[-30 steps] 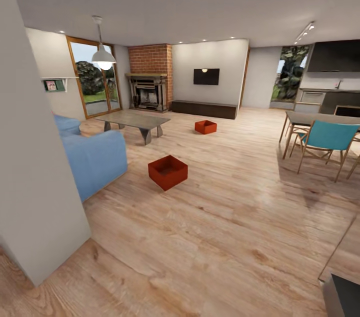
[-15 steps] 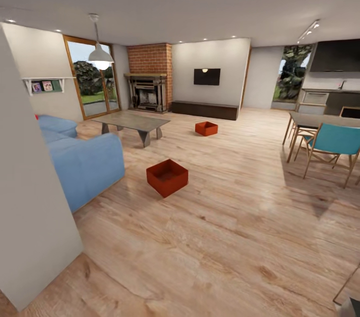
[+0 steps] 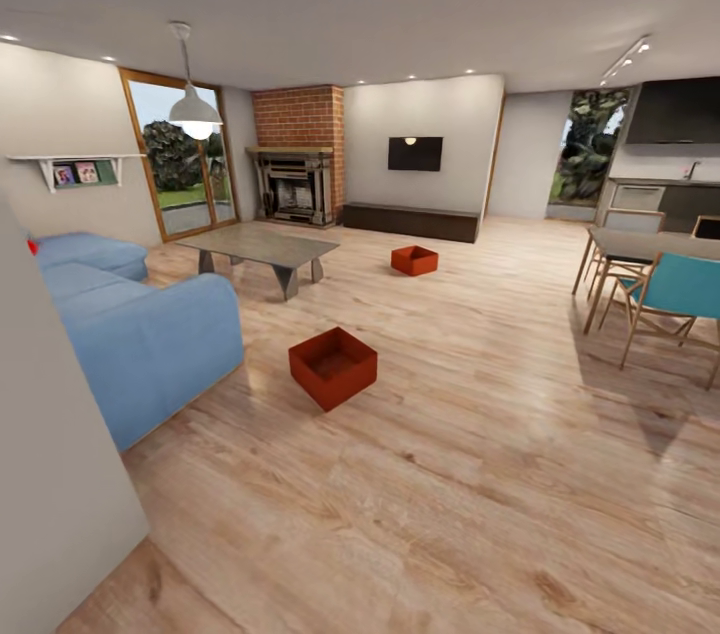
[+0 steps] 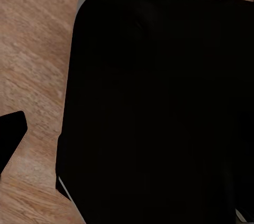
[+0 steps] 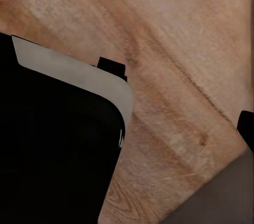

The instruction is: Move the two storage containers from the living room to the garage. In the garage, place one container on the floor and stack the other container on top of it (either order is fine).

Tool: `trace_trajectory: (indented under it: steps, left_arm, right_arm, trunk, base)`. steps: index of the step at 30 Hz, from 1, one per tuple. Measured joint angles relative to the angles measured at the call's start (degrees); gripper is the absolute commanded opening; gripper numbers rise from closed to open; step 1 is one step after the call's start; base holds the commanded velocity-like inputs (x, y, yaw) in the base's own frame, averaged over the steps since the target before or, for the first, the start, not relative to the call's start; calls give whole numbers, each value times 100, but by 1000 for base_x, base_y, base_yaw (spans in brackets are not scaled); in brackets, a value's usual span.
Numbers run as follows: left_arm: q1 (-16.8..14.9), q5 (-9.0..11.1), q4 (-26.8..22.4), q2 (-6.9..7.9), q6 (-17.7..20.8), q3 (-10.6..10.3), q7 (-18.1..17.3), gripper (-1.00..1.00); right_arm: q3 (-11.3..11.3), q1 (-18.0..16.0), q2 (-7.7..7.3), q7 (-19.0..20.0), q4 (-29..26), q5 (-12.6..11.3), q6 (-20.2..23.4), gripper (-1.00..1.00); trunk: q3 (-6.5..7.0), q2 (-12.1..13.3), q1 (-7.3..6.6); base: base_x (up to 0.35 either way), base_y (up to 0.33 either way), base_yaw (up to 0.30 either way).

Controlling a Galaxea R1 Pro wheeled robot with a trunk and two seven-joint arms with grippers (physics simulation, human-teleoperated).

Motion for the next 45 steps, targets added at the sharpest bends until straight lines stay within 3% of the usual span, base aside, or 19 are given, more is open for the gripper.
trace_trajectory:
  steps: [7, 37, 45]
  left_arm:
    - [0, -1, -1, 0, -1, 0, 0, 100]
    - [0, -1, -1, 0, -1, 0, 0, 100]
    - [0, 0, 0, 0, -1, 0, 0, 100]
  right_arm:
    - [-29, 1, 4, 42, 0, -41, 16, 100]
    - [-22, 1, -6, 64, 7, -62, 15, 100]
    - [-21, 1, 2, 64, 32, -63, 32, 100]
  trunk:
    - [0, 0, 0]
    - [0, 0, 0]
    - [0, 0, 0]
  base:
    - [331, 0, -98]
    - [331, 0, -249]
    - [331, 0, -43]
